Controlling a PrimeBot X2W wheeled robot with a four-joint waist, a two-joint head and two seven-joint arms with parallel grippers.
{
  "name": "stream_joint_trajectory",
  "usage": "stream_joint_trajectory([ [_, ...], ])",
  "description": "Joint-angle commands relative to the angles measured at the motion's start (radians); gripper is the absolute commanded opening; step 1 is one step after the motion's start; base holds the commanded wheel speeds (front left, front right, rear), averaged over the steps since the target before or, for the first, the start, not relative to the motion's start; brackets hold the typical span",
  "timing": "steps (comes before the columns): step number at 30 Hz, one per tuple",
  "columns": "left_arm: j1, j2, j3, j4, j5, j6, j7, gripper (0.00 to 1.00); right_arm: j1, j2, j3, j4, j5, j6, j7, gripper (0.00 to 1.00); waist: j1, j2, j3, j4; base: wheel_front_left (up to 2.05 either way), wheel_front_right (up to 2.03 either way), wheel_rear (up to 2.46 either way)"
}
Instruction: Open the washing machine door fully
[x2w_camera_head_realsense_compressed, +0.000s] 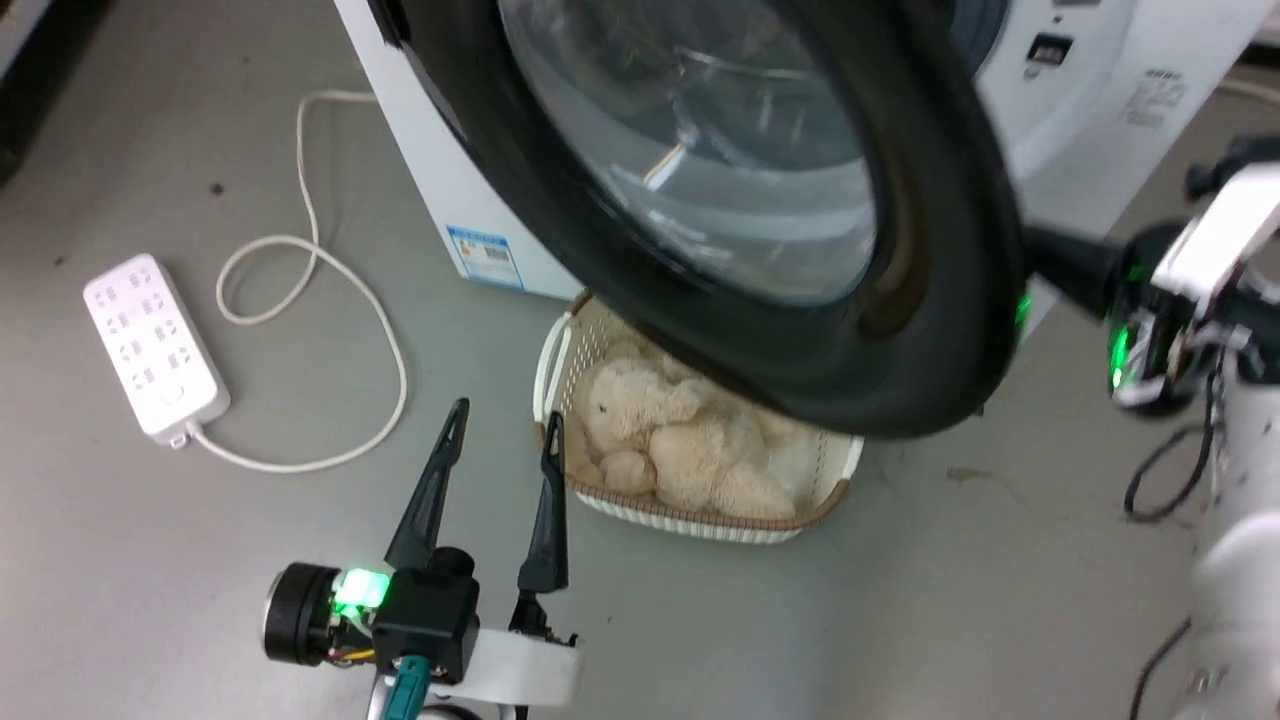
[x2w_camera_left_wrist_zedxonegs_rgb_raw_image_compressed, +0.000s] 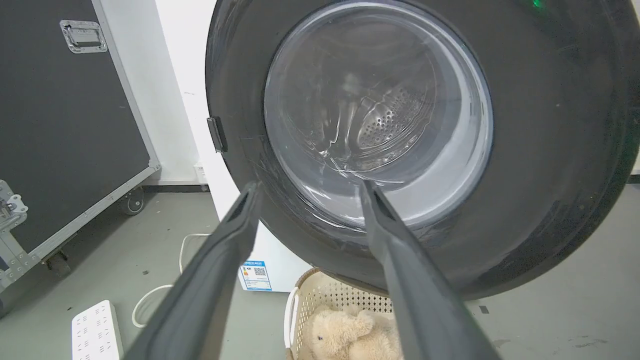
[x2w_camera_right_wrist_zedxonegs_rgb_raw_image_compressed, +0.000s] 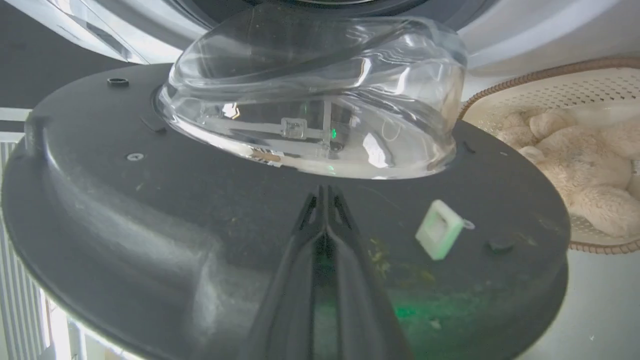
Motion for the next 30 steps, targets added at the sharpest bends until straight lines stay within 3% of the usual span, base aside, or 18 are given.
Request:
stream_joint_trajectory([
  [1, 0.017, 0.0, 0.005, 0.003, -0.002, -0.003, -0.005, 1.0, 0.039, 0.007, 0.01, -0.014, 0.011, 0.001, 0.014, 0.0, 0.0002, 0.0, -0.024, -0.002, 0.0, 0.0, 0.0],
  [4, 0.04, 0.001, 0.005, 0.007, -0.002, -0.014, -0.005, 1.0, 0.116, 0.012, 0.055, -0.05, 0.04, 0.001, 0.053, 0.0, 0.0002, 0.0, -0.051, -0.001, 0.0, 0.0, 0.0],
  [9, 0.079, 0.004, 0.002, 0.025, -0.005, -0.037, -0.005, 1.0, 0.23, 0.013, 0.215, -0.08, 0.192, 0.001, 0.043, 0.0, 0.0002, 0.0, -0.093, 0.001, 0.0, 0.0, 0.0],
  [19, 0.12, -0.001, 0.009, 0.036, -0.011, -0.072, -0.005, 1.0, 0.42, 0.013, 0.561, -0.191, 0.446, 0.001, -0.097, 0.0, 0.0002, 0.0, -0.123, 0.004, 0.0, 0.0, 0.0],
  [27, 0.139, -0.008, 0.022, 0.049, -0.015, -0.097, -0.005, 1.0, 0.501, 0.013, 0.721, -0.288, 0.513, 0.001, -0.221, 0.0, 0.0002, 0.0, -0.137, 0.001, 0.0, 0.0, 0.0],
  [28, 0.14, -0.009, 0.027, 0.05, -0.018, -0.098, -0.005, 1.0, 0.506, 0.013, 0.716, -0.299, 0.506, 0.001, -0.251, 0.27, 0.0002, 0.0, -0.141, -0.001, 0.0, 0.0, 0.0],
  [29, 0.141, -0.01, 0.032, 0.051, -0.02, -0.1, -0.005, 1.0, 0.51, 0.013, 0.707, -0.31, 0.498, 0.001, -0.277, 1.0, 0.0002, 0.0, -0.145, -0.003, 0.0, 0.0, 0.0],
  [30, 0.143, -0.01, 0.037, 0.052, -0.022, -0.103, -0.005, 1.0, 0.514, 0.012, 0.695, -0.323, 0.485, 0.001, -0.303, 1.0, 0.0002, 0.0, -0.15, -0.006, 0.0, 0.0, 0.0],
])
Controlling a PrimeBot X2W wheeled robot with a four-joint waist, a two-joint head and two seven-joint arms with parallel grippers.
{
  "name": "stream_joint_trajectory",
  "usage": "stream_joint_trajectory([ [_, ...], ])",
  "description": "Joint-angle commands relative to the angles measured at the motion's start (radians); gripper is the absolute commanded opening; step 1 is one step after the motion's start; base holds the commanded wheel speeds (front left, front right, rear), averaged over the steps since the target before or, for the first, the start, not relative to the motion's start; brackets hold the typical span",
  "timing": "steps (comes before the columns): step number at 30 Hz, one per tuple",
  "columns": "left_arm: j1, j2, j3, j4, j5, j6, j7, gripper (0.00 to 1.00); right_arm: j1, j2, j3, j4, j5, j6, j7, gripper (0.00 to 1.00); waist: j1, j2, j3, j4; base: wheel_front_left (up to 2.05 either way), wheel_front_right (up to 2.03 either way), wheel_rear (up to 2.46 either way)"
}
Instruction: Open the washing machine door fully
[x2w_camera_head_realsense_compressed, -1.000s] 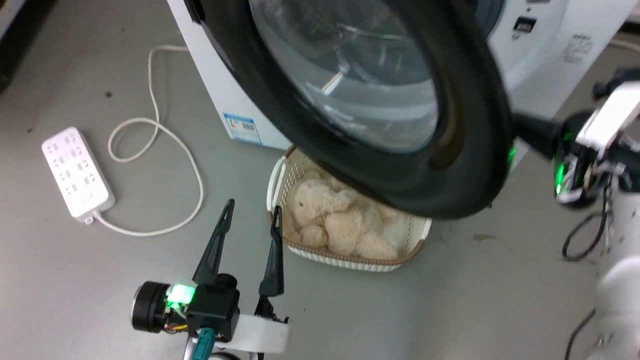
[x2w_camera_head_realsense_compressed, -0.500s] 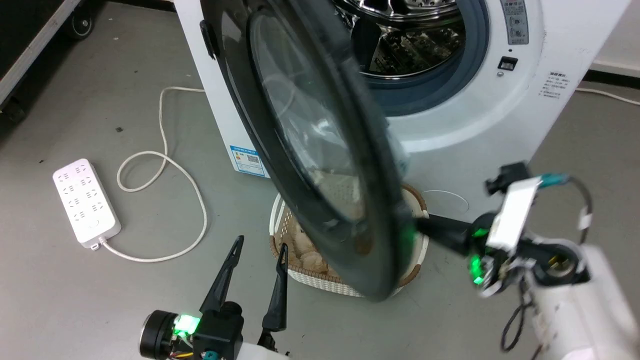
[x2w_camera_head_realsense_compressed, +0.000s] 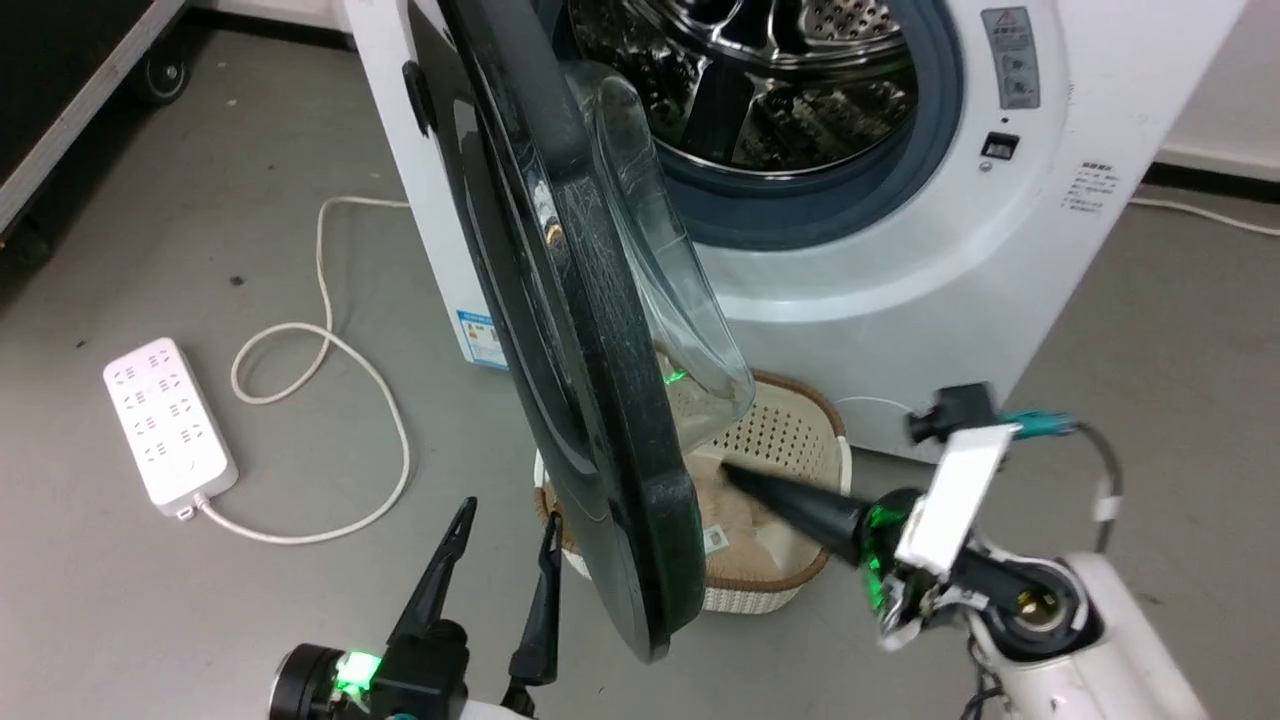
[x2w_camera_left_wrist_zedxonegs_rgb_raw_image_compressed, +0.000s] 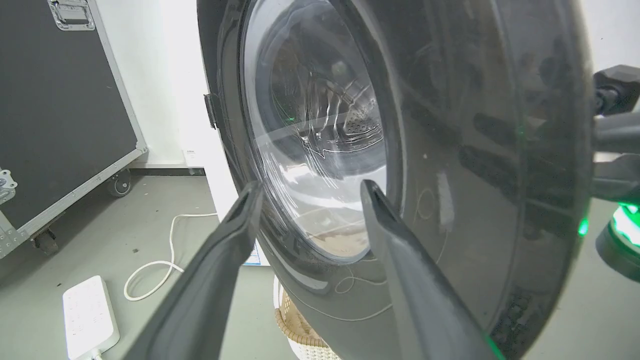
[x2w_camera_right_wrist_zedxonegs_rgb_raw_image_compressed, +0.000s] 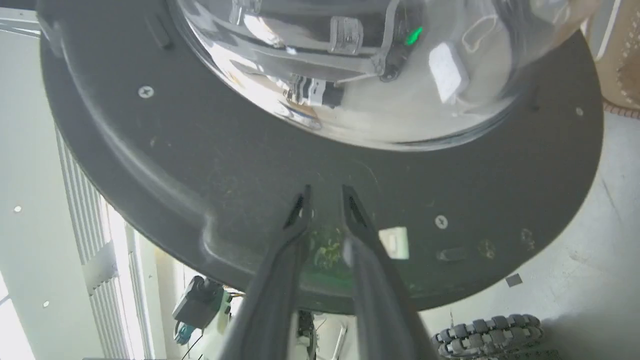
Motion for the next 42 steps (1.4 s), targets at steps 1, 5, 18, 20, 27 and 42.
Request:
stream_joint_trajectory([
  [1, 0.013, -0.004, 0.011, 0.002, -0.005, -0.007, -0.005, 1.0, 0.017, -0.006, -0.019, -0.027, -0.027, 0.001, -0.035, 1.0, 0.0, 0.0, -0.009, -0.007, 0.0, 0.0, 0.0],
  [5, 0.016, -0.005, 0.036, 0.005, -0.013, -0.02, -0.005, 1.0, 0.051, -0.059, -0.072, -0.146, -0.161, 0.001, -0.191, 1.0, 0.0, 0.0, -0.034, -0.027, 0.0, 0.0, 0.0],
  [18, 0.034, -0.017, 0.116, 0.01, -0.031, -0.05, -0.005, 1.0, 0.298, -0.278, -0.085, -0.365, -1.003, 0.001, -0.893, 1.0, 0.0, 0.0, -0.083, -0.104, 0.0, 0.0, 0.0],
  [20, 0.036, -0.019, 0.12, 0.015, -0.029, -0.057, -0.005, 1.0, 0.347, -0.235, -0.135, -0.367, -1.092, 0.001, -0.943, 1.0, 0.0, 0.0, -0.085, -0.11, 0.0, 0.0, 0.0],
  [27, 0.058, -0.03, 0.128, 0.031, -0.007, -0.071, -0.005, 1.0, 0.52, -0.052, -0.234, -0.39, -1.37, 0.001, -1.029, 1.0, 0.0, 0.0, -0.079, -0.14, 0.0, 0.0, 0.0],
  [42, 0.052, -0.039, 0.144, 0.028, 0.001, -0.078, -0.005, 0.0, 0.516, -0.012, -0.26, -0.418, -1.404, 0.001, -1.034, 1.0, 0.0, 0.0, -0.062, -0.157, 0.0, 0.0, 0.0],
])
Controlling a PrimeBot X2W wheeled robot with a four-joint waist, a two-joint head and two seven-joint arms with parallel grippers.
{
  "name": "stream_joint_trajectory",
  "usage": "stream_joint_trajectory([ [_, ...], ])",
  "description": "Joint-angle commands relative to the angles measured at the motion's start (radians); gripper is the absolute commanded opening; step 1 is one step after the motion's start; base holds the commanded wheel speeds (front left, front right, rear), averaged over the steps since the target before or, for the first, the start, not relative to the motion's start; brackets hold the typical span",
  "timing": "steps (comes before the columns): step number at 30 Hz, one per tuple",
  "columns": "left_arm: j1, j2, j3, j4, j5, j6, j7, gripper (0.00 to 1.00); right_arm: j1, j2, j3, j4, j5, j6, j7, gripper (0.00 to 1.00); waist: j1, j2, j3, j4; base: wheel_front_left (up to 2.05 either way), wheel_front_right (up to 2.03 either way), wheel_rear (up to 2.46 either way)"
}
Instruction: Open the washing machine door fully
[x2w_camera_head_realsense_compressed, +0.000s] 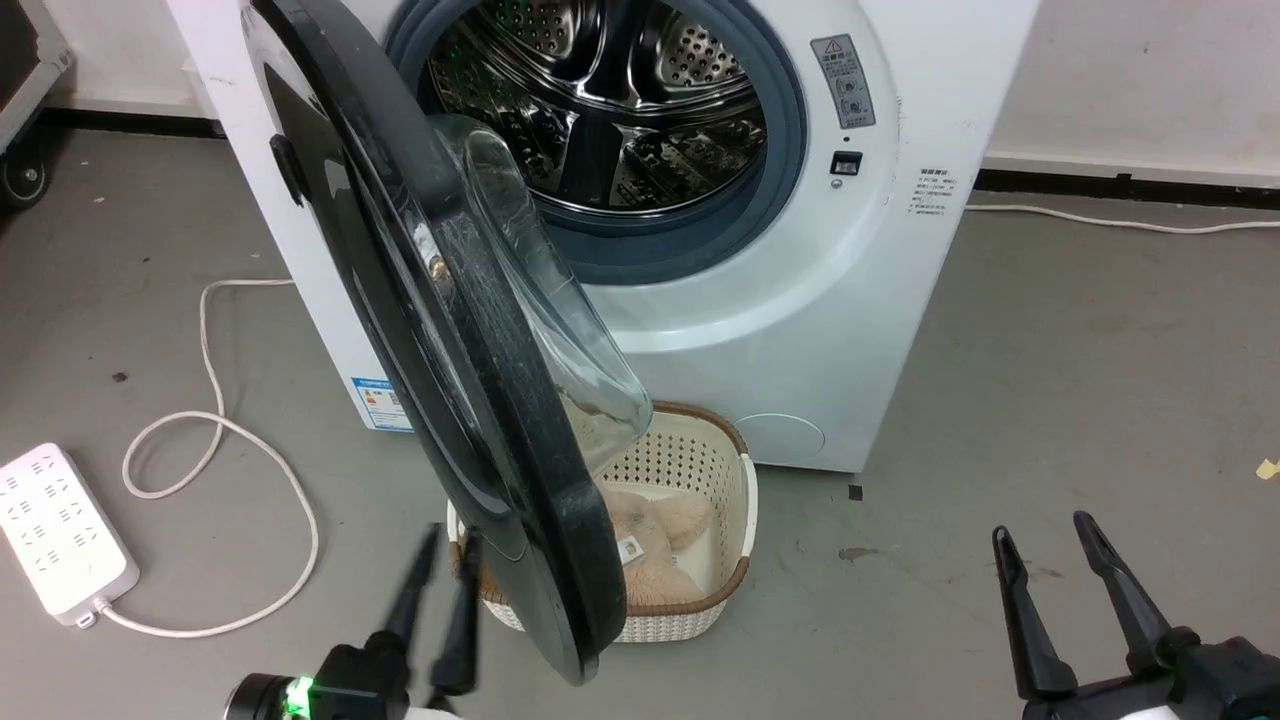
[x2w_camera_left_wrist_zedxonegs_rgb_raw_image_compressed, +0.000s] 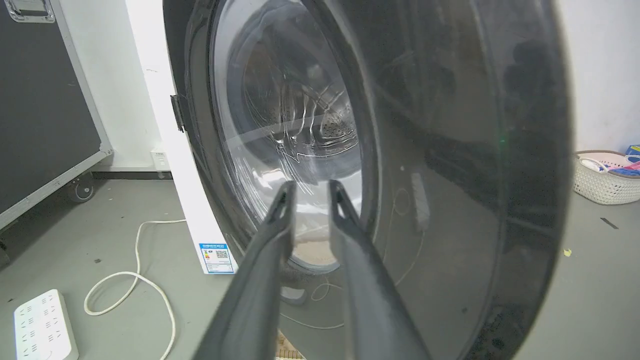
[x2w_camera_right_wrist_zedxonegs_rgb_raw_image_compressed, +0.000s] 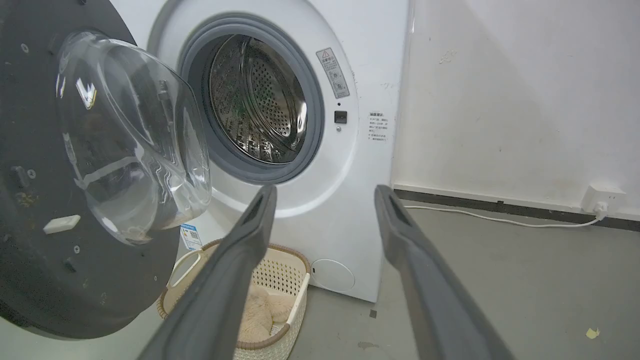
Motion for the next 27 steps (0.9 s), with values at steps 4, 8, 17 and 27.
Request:
stream_joint_trajectory([
  [4, 0.002, -0.005, 0.026, -0.029, -0.03, -0.005, -0.005, 0.0, -0.001, 0.008, -0.001, -0.009, -0.002, 0.001, -0.004, 1.0, 0.0, -0.0001, -0.004, 0.003, 0.0, 0.0, 0.0],
  [8, -0.02, -0.009, 0.081, -0.113, -0.073, 0.0, -0.005, 0.0, -0.004, 0.01, -0.003, -0.01, 0.0, 0.001, -0.004, 1.0, 0.0, -0.0001, -0.008, 0.007, 0.0, 0.0, 0.0],
  [17, -0.116, -0.011, 0.161, -0.399, -0.186, 0.043, -0.005, 0.0, -0.002, 0.014, -0.009, -0.003, 0.025, 0.001, -0.004, 1.0, 0.0, -0.0001, -0.027, 0.011, 0.0, 0.0, 0.0],
  [27, -0.133, -0.011, -0.068, -0.43, -0.027, 0.003, -0.005, 0.0, -0.005, 0.017, -0.028, 0.0, 0.03, 0.001, -0.004, 1.0, 0.0, -0.0001, -0.03, 0.006, 0.0, 0.0, 0.0],
])
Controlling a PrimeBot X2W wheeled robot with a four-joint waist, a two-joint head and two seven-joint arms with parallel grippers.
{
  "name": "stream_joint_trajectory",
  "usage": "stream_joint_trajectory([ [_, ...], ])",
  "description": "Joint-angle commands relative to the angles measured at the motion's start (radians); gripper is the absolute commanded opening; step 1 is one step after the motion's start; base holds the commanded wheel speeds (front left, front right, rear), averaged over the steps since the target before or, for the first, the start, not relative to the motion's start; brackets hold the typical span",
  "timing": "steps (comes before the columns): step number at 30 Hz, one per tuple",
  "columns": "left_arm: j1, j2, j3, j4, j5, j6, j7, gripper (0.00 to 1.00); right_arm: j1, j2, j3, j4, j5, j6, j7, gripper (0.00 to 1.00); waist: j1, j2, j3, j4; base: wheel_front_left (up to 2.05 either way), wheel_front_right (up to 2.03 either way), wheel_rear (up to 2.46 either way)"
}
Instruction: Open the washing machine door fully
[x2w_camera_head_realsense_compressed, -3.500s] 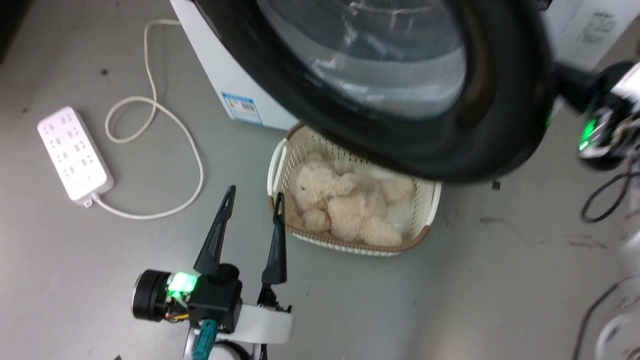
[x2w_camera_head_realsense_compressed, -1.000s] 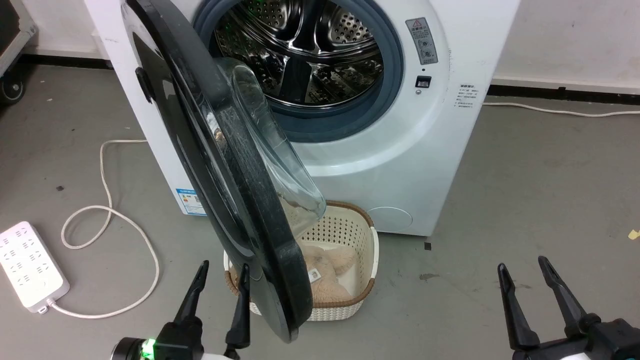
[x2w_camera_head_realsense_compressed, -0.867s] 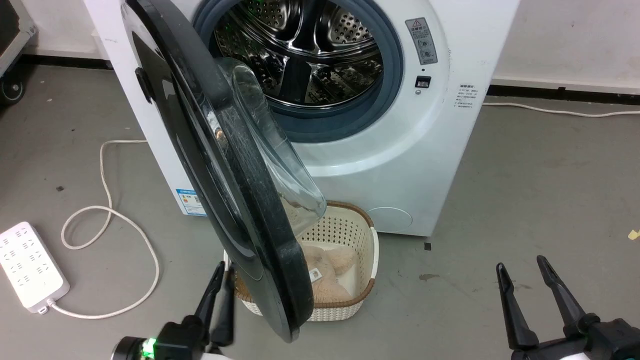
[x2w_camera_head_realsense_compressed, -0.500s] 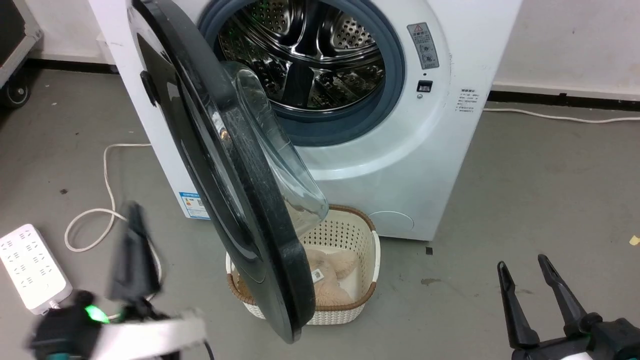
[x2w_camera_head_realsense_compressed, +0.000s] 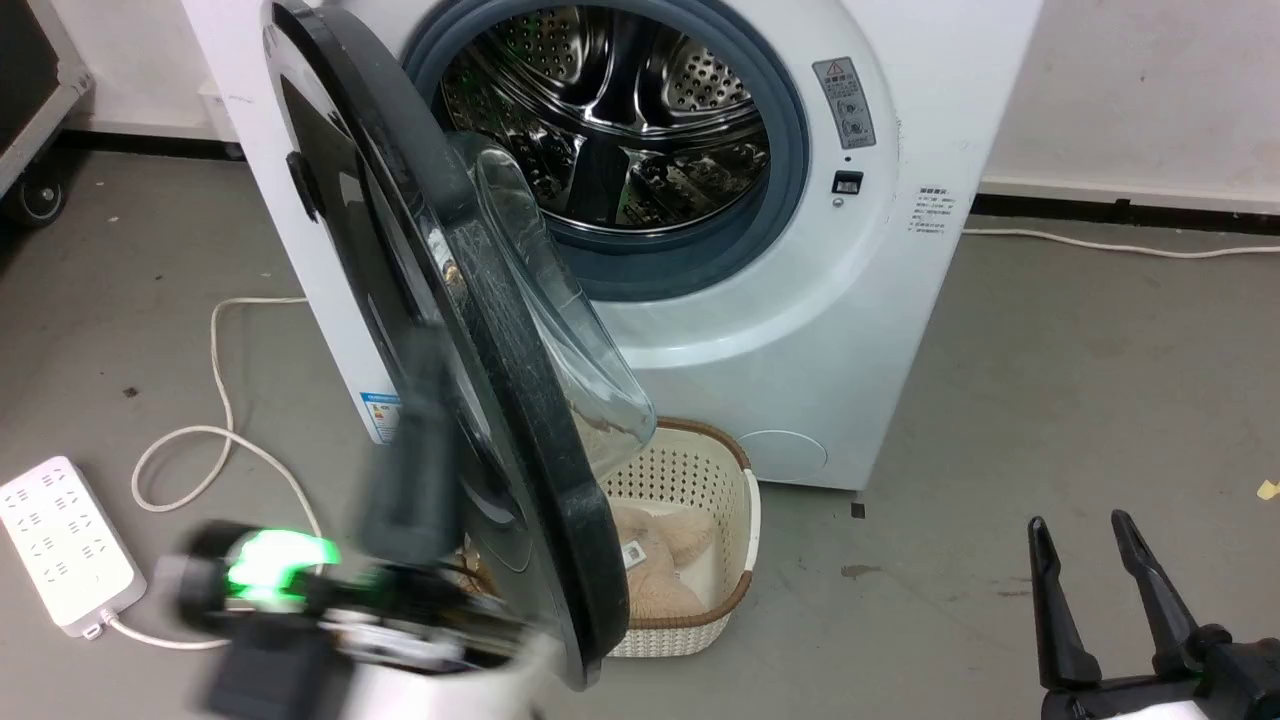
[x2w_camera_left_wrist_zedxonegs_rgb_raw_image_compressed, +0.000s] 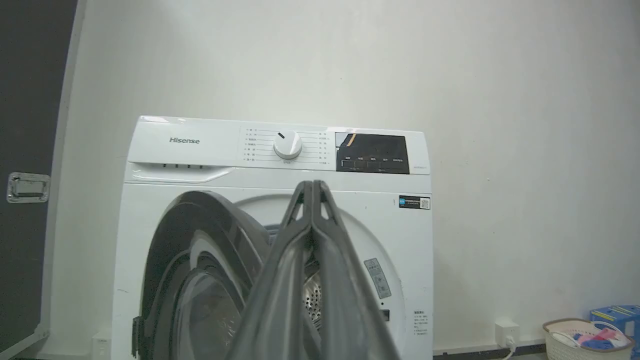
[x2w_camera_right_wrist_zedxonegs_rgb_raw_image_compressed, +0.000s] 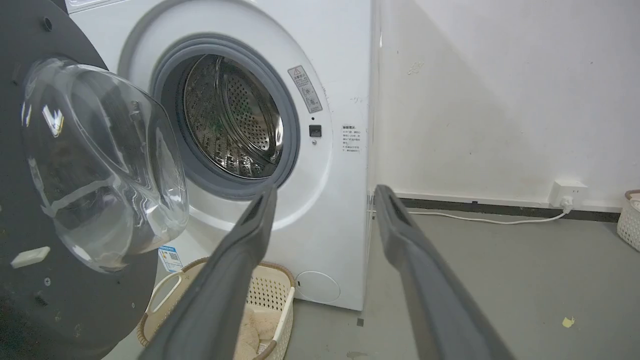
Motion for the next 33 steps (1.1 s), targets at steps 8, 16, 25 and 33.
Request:
stream_joint_trajectory([
  [8, 0.041, 0.007, -0.269, 0.191, 0.105, -0.034, 0.092, 0.0, -0.013, 0.007, -0.009, 0.009, 0.008, 0.001, -0.004, 1.0, 0.0, 0.0, 0.026, -0.015, 0.0, 0.0, 0.0],
  [16, 0.044, 0.002, -0.312, 0.413, 0.014, 0.009, 0.142, 0.0, -0.023, 0.007, 0.003, 0.019, 0.011, 0.001, -0.004, 1.0, 0.0, 0.0, 0.047, -0.031, 0.0, 0.0, 0.0],
  [25, 0.023, 0.008, -0.247, 0.553, -0.019, 0.064, 0.089, 0.0, -0.013, 0.007, 0.006, 0.025, 0.011, 0.001, -0.004, 1.0, 0.0, 0.0, 0.035, -0.002, 0.0, 0.0, 0.0],
  [33, 0.062, 0.018, -0.241, 0.568, -0.04, 0.07, 0.08, 0.0, 0.012, 0.007, 0.011, 0.04, 0.017, 0.001, -0.004, 1.0, 0.0, 0.0, -0.008, 0.071, 0.0, 0.0, 0.0],
])
